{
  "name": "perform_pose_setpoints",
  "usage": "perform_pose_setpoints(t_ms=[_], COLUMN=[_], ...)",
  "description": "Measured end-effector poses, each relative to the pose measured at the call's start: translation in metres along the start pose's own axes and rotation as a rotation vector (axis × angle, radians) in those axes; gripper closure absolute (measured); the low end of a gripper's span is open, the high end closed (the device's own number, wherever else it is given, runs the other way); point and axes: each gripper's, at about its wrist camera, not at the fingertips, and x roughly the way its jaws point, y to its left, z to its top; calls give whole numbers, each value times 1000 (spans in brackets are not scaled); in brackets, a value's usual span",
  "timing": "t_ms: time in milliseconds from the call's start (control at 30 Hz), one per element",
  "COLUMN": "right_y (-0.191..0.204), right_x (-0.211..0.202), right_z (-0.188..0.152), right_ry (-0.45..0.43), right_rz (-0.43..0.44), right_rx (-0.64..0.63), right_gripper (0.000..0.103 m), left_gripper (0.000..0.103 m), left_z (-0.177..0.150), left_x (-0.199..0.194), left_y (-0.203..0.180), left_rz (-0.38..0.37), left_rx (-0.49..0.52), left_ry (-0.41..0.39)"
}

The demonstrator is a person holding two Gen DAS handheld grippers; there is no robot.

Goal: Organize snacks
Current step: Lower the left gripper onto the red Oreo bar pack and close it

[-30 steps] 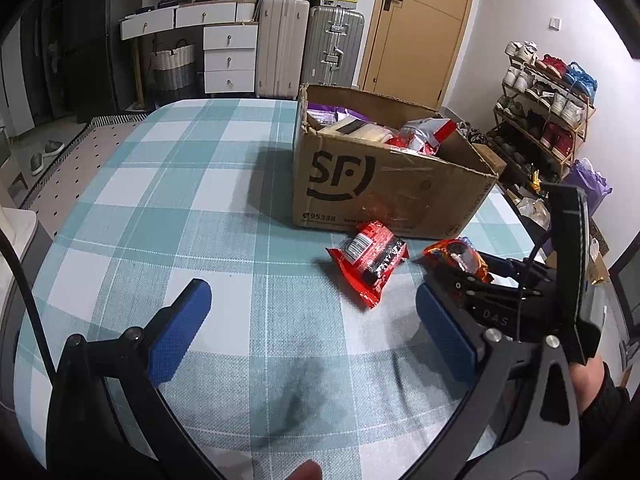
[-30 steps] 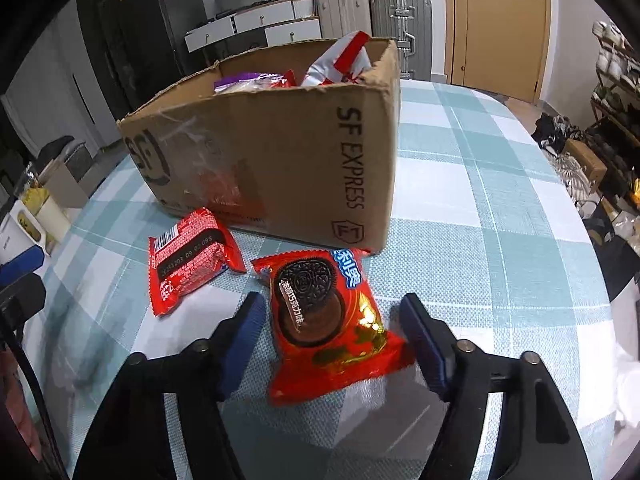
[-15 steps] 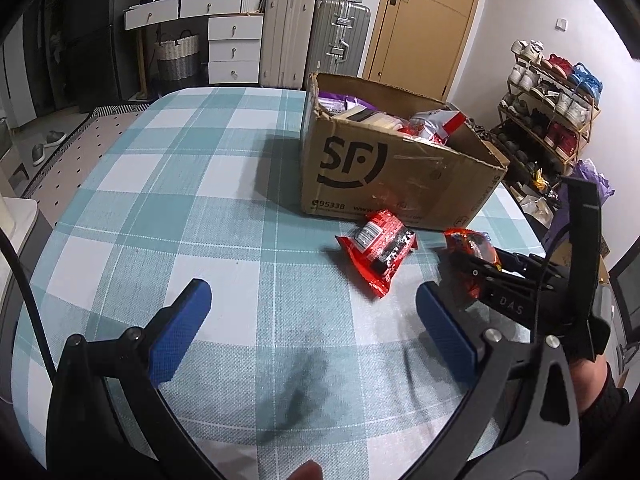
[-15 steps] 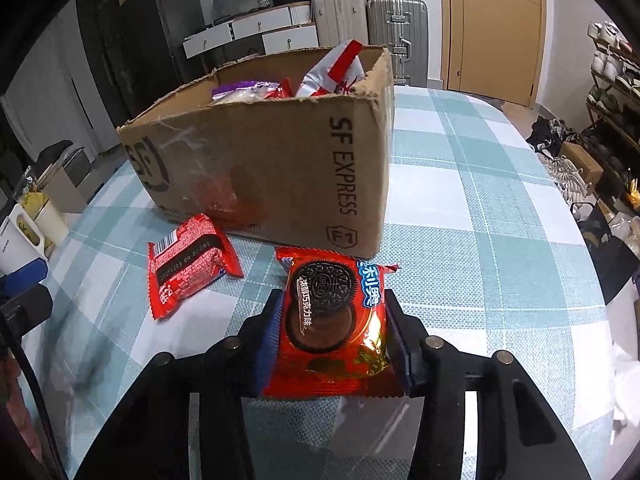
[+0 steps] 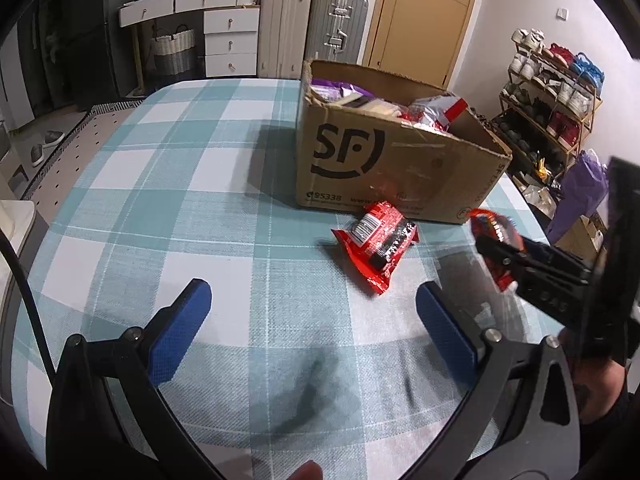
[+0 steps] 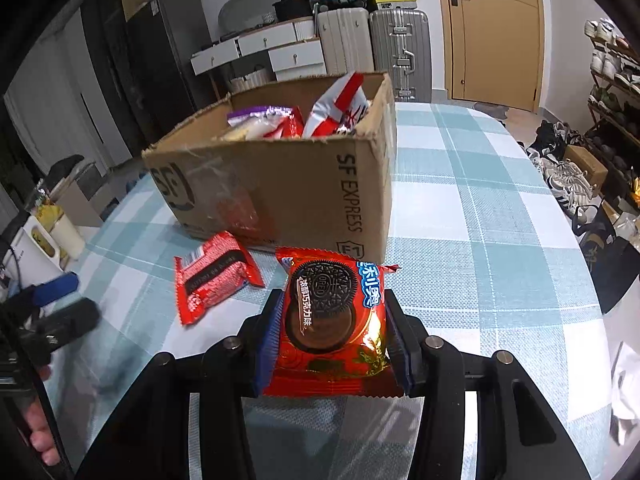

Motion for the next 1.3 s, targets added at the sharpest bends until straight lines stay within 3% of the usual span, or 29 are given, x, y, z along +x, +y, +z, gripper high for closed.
perform_pose_setpoints(t_ms=[433, 900, 1300], right_y=[-6, -14, -21], right_x=[-45, -72, -75], right_z=[-18, -43, -55], right_ry=[-66, -80, -73], right_rz=[-1, -31, -27], right_rx=[50, 79, 121], right_gripper=[56, 56, 56], left_gripper=[1, 2, 16], left_z=[11, 13, 36], left_x=[48, 96, 127], left_y=[-30, -40, -52], left_rz=[0, 17, 4], left_rx=[70, 108, 164], left_ry=[41, 67, 92])
